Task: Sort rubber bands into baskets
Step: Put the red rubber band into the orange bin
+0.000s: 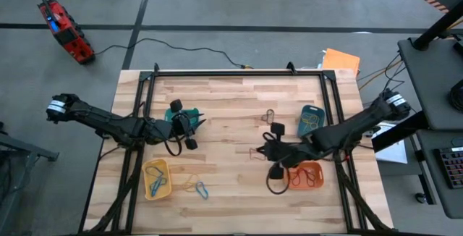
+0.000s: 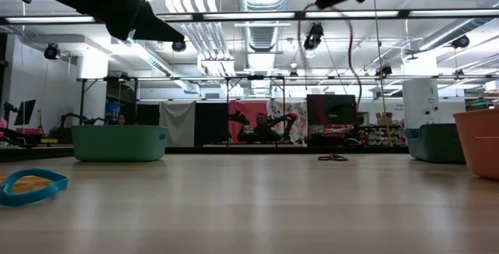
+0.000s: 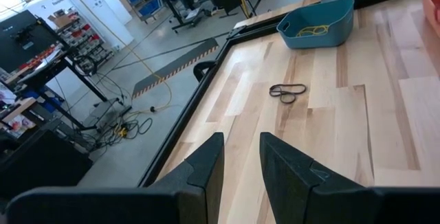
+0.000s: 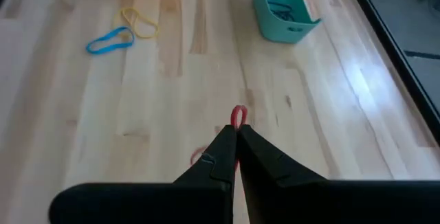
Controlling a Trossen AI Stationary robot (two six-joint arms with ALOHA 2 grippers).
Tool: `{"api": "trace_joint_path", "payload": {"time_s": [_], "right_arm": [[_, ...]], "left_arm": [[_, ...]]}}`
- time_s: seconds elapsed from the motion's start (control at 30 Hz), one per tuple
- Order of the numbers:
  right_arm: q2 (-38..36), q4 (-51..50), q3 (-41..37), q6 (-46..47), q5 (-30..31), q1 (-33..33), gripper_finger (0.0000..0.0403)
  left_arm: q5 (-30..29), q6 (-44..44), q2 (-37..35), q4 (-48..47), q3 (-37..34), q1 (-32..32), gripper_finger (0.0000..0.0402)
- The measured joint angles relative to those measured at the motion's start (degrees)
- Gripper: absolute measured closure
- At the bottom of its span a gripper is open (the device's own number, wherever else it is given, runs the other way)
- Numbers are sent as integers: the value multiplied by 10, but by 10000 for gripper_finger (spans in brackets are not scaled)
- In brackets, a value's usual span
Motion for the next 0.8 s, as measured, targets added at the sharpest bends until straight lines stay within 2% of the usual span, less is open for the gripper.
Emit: {"api": "trace_joint_path", "payload": {"time_s": [0.1,0.4,0.53,0.8], "right_arm": [[-21,-51,24,21,-8,13,395],[-46,-248,152,153,-159,16,395],[-38,-349,202,223,-198,17,395],[-34,-461,209,349,-251,18,395]], "left_arm": [[0,0,0,0,0,0,322],[0,0,0,1,0,0,322],[0,0,0,2,0,0,322],[0,0,0,3,0,0,322]]}}
